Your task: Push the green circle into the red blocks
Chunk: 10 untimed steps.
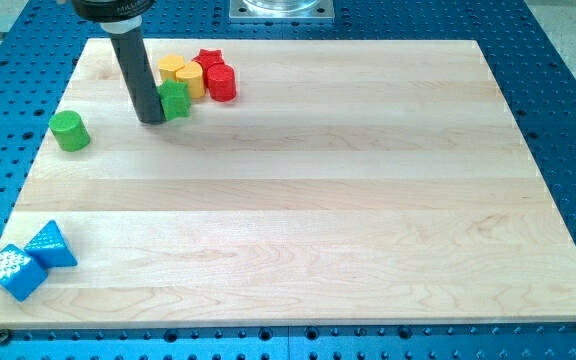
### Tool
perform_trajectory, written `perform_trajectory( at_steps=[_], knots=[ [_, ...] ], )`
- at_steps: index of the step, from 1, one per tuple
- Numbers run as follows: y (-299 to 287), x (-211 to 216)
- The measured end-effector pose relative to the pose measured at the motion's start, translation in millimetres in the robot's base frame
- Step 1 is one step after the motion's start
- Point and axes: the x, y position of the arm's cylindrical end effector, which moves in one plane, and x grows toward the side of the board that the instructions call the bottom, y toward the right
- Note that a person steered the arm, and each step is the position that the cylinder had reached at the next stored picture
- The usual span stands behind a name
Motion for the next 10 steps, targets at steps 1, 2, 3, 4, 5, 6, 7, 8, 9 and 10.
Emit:
perform_trajectory(
  at_steps=[1,2,3,4,5,6,7,8,9,10],
  knots=[
    [22,0],
    [28,19],
    [-33,76],
    [-108,91],
    [-105,43],
    [-70,22],
    [-37,-9],
    [-86,-23],
    [-19,-38],
    [-64,-41]
  ],
)
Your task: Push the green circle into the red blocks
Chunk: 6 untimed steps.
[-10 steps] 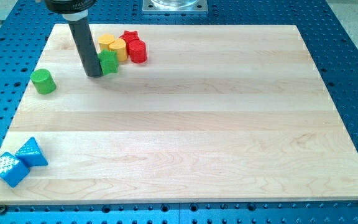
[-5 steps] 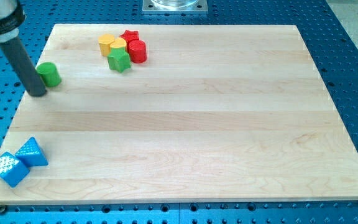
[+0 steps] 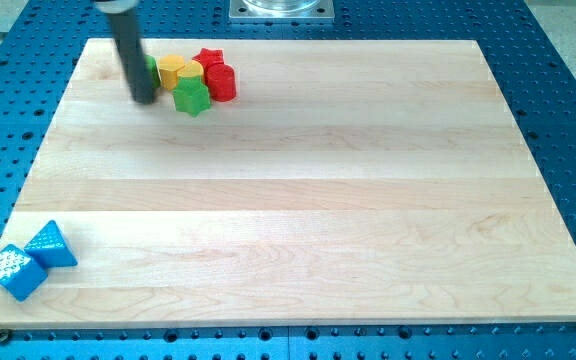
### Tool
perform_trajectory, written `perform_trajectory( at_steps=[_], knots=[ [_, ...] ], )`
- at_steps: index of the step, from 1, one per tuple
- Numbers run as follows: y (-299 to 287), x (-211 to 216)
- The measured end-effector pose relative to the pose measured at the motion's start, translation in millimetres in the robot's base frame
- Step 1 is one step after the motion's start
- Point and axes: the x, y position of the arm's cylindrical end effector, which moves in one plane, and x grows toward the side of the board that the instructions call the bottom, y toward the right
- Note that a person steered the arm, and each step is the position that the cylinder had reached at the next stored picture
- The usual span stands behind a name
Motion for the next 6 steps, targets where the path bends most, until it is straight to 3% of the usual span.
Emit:
perform_trajectory(
  at_steps=[3,6],
  knots=[
    [53,-87],
    [91,-119]
  ],
)
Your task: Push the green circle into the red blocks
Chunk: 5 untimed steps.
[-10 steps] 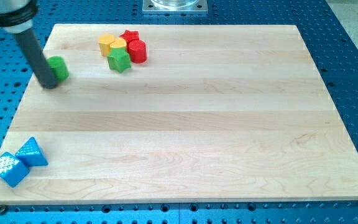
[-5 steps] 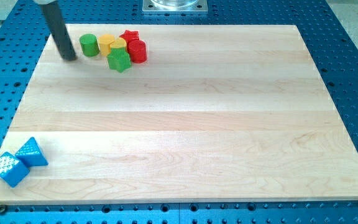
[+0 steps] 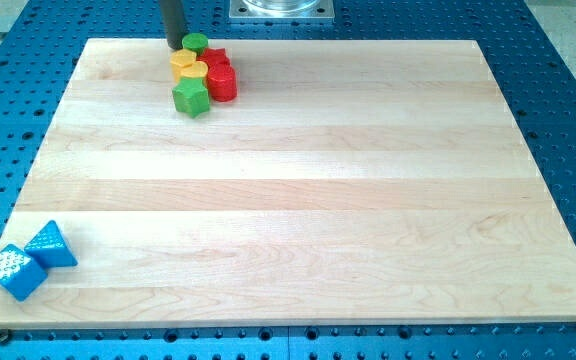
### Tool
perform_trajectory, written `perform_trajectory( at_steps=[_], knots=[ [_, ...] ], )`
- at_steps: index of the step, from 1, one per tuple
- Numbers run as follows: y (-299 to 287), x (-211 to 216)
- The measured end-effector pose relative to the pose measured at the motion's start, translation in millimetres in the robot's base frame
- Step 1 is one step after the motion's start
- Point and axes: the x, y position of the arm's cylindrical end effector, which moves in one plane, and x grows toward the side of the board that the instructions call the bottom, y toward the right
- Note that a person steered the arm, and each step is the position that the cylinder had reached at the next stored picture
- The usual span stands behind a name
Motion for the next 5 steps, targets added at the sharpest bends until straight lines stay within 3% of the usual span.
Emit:
perform_trajectory(
  at_steps=[1,3,5],
  knots=[
    [33,0],
    [34,21],
    [23,13]
  ],
)
